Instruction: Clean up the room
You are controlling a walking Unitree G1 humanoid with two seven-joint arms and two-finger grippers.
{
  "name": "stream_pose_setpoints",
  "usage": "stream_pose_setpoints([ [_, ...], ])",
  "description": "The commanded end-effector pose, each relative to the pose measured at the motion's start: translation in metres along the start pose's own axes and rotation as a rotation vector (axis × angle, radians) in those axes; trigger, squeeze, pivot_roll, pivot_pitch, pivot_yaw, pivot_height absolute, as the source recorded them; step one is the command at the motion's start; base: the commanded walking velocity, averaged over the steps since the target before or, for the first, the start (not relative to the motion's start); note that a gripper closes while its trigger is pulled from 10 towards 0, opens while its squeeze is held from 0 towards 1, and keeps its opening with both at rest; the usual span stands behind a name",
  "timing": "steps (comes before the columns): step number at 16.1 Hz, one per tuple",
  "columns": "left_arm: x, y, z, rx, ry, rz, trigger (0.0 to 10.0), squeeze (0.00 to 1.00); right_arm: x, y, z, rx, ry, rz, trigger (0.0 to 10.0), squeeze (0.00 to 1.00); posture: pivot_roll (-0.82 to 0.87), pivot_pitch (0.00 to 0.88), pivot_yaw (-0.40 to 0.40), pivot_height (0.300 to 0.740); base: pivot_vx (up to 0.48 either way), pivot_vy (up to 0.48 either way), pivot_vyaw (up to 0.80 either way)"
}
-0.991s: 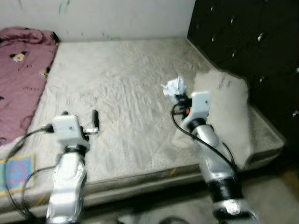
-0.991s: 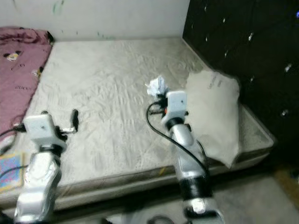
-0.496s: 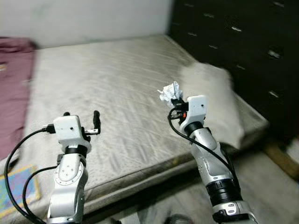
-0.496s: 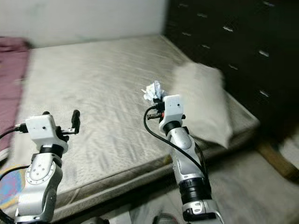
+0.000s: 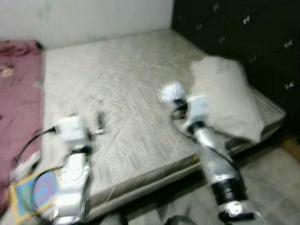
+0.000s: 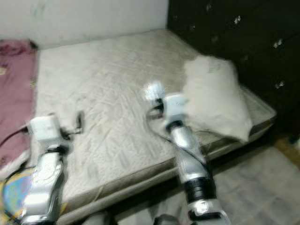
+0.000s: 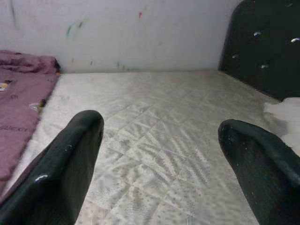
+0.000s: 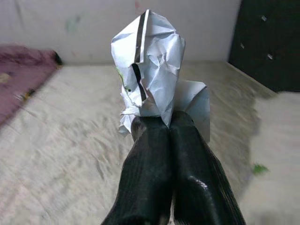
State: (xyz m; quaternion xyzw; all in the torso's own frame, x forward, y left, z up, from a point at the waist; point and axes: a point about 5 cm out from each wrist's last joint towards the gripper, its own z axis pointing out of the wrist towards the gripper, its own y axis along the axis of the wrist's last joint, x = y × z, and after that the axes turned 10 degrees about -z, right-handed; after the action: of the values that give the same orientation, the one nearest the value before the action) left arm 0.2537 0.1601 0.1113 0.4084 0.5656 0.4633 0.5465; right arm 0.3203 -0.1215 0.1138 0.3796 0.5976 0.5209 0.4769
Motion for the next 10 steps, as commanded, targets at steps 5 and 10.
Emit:
stream_pose_setpoints([
  [5, 0.0073, 0.0061, 0.0009, -0.026, 0.024, 0.033, 10.0, 0.0, 0.0056, 0.0083, 0.0033, -0.03, 0.004, -0.006, 10.0, 0.0, -0.04, 0.003, -0.013, 0.74, 0.0, 0.0, 0.0],
  [10, 0.0073, 0.0087, 0.0022, -0.038, 0.03, 0.059, 10.0, 0.0, 0.011, 0.0106, 0.0035, -0.045, 0.035, -0.046, 10.0, 0.0, -0.04, 0.005, -0.014, 0.74, 0.0, 0.0, 0.48],
])
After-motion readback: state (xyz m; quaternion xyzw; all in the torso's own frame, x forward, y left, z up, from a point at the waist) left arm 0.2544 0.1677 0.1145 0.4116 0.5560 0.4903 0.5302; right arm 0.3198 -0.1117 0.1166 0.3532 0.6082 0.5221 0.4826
